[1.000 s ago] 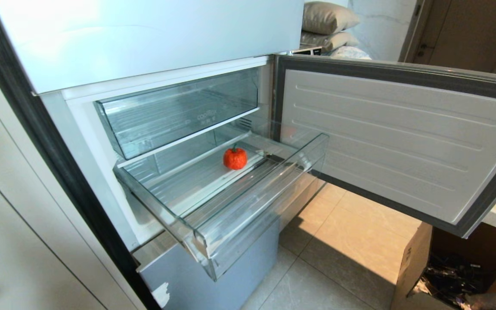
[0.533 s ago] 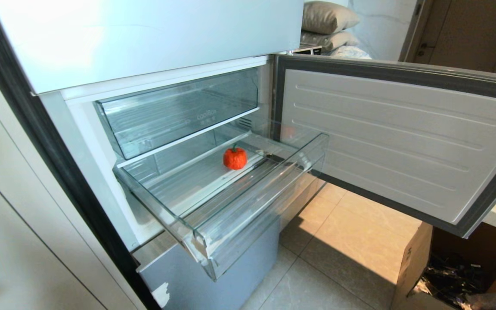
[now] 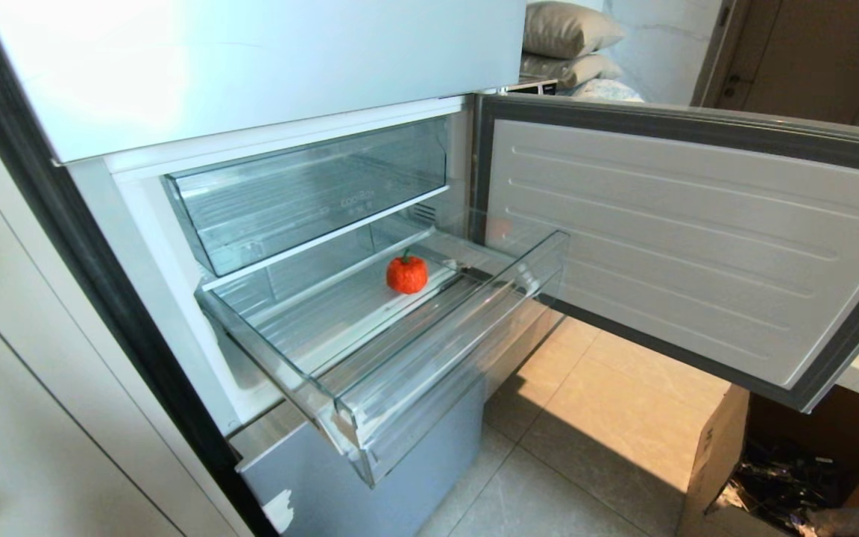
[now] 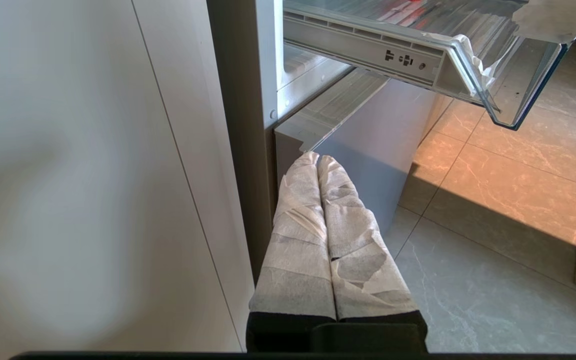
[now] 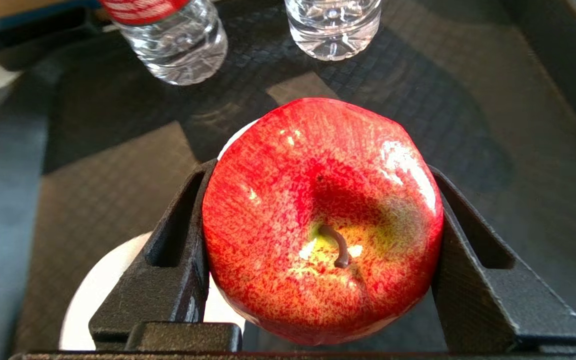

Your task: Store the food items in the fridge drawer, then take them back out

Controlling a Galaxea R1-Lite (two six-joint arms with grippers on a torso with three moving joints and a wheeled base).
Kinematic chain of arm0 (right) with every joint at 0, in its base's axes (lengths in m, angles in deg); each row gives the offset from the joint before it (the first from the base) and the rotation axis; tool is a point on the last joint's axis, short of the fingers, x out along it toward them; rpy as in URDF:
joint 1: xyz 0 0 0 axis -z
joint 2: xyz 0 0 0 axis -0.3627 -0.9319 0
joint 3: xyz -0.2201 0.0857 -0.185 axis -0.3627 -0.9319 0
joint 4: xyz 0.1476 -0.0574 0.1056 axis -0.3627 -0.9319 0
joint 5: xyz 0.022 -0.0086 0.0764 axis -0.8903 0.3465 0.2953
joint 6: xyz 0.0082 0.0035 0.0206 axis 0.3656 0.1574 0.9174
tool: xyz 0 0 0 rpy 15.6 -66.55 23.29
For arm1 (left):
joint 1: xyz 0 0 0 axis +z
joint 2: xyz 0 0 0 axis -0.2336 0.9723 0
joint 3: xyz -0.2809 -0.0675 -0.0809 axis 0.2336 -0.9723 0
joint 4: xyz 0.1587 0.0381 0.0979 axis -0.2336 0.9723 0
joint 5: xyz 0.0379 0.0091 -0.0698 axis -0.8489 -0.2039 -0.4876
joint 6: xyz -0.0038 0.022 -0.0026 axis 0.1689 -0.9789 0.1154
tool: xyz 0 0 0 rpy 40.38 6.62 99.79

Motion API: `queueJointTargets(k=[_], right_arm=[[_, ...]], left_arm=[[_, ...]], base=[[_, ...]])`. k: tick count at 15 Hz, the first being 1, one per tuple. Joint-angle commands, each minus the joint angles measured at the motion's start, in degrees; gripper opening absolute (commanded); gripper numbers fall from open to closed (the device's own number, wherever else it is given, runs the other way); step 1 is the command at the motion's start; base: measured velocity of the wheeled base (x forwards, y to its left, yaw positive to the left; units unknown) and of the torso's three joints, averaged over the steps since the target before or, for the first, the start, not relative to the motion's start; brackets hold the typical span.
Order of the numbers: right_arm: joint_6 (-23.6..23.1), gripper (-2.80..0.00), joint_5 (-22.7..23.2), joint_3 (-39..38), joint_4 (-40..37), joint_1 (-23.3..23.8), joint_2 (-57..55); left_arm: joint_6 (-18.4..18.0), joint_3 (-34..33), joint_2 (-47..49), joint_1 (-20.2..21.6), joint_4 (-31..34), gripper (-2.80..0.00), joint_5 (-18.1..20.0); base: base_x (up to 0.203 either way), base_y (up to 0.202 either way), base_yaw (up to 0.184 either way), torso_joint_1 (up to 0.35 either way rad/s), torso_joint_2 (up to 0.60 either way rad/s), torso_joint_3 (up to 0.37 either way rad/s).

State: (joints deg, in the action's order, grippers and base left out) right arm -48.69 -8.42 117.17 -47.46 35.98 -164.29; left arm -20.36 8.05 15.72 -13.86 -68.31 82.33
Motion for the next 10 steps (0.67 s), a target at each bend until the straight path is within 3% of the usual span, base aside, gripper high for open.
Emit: queueJointTargets(k=[1,10], right_arm=[[0.2,-2.8,0.16,1.83,0.01,-0.04,-2.67],[1.62,-2.8,1.87,5.14,0.17,-2.75,-5.7]], left_arm=[[-0.04,0.0,0.02,0.0,-0.01,-2.8,-0.01],[-0.04,0.0,0.02,0.0,-0.01,-2.8,-0.01]], base=[[0.0,0.0,0.0,0.0,0.0,0.0],[0.0,0.0,0.0,0.0,0.0,0.0]])
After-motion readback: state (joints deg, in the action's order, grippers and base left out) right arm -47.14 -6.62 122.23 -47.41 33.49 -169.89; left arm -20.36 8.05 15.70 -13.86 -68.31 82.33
